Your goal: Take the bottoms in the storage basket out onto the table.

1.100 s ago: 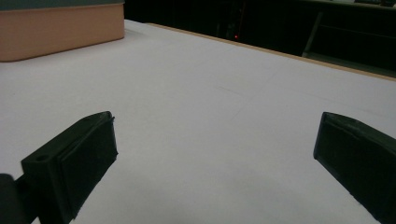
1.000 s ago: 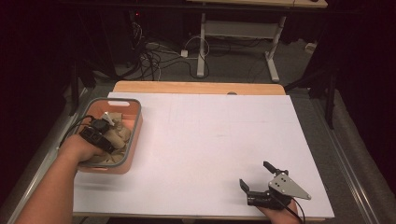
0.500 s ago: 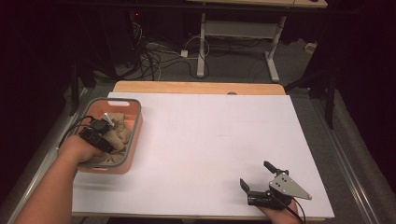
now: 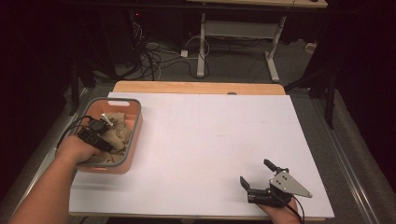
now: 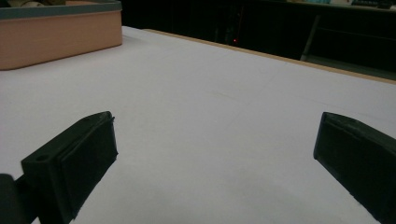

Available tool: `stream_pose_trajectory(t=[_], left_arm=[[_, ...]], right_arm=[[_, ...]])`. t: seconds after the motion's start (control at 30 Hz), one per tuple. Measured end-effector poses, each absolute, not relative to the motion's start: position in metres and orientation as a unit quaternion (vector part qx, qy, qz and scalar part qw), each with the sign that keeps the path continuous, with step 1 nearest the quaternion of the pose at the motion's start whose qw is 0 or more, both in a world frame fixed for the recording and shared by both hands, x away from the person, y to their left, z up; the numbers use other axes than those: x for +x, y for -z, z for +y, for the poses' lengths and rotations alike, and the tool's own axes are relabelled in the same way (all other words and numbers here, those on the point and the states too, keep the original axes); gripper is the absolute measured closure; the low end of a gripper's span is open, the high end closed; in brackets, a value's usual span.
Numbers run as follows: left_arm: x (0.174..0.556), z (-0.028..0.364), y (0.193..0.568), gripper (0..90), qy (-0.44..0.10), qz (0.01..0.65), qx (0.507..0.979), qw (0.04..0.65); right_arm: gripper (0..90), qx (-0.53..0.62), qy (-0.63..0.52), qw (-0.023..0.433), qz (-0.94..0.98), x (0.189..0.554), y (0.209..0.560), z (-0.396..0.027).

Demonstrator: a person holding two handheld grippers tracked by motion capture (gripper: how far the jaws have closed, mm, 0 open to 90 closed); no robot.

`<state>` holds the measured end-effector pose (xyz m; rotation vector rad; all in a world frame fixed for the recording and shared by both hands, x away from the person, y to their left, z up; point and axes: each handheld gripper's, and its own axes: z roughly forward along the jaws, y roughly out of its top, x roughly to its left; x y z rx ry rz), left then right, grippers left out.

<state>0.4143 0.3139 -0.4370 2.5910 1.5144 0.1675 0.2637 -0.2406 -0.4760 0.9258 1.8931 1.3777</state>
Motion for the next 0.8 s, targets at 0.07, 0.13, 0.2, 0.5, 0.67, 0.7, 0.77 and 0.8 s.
stream_pose_trajectory(t=[0.07, 0.13, 0.2, 0.5, 0.67, 0.7, 0.77, 0.8], left_arm=[[0.414, 0.314, 0.434, 56.5, -0.057, 0.501, 0.861, 0.068], [0.414, 0.316, 0.431, 56.9, -0.056, 0.505, 0.858, 0.074], [0.415, 0.317, 0.427, 57.0, -0.052, 0.507, 0.857, 0.075], [0.422, 0.315, 0.415, 57.2, -0.021, 0.518, 0.853, 0.061], [0.425, 0.315, 0.412, 57.8, -0.007, 0.518, 0.854, 0.056], [0.426, 0.315, 0.412, 58.0, -0.005, 0.519, 0.853, 0.057], [0.427, 0.316, 0.412, 58.4, 0.002, 0.525, 0.849, 0.06], [0.428, 0.316, 0.411, 58.6, 0.007, 0.529, 0.847, 0.062]], right_arm=[[0.3, 0.349, -0.522, 0.306, 0.715, 0.265, 0.476, -0.24], [0.4, 0.346, -0.522, 0.306, 0.717, 0.266, 0.476, -0.239], [0.3, 0.346, -0.523, 0.304, 0.717, 0.267, 0.477, -0.239], [0.4, 0.347, -0.524, 0.301, 0.717, 0.268, 0.477, -0.239], [0.4, 0.35, -0.524, 0.303, 0.715, 0.267, 0.476, -0.24], [0.4, 0.35, -0.524, 0.302, 0.715, 0.267, 0.476, -0.241], [0.4, 0.352, -0.524, 0.303, 0.714, 0.266, 0.476, -0.242], [0.4, 0.35, -0.523, 0.304, 0.715, 0.265, 0.476, -0.242]])
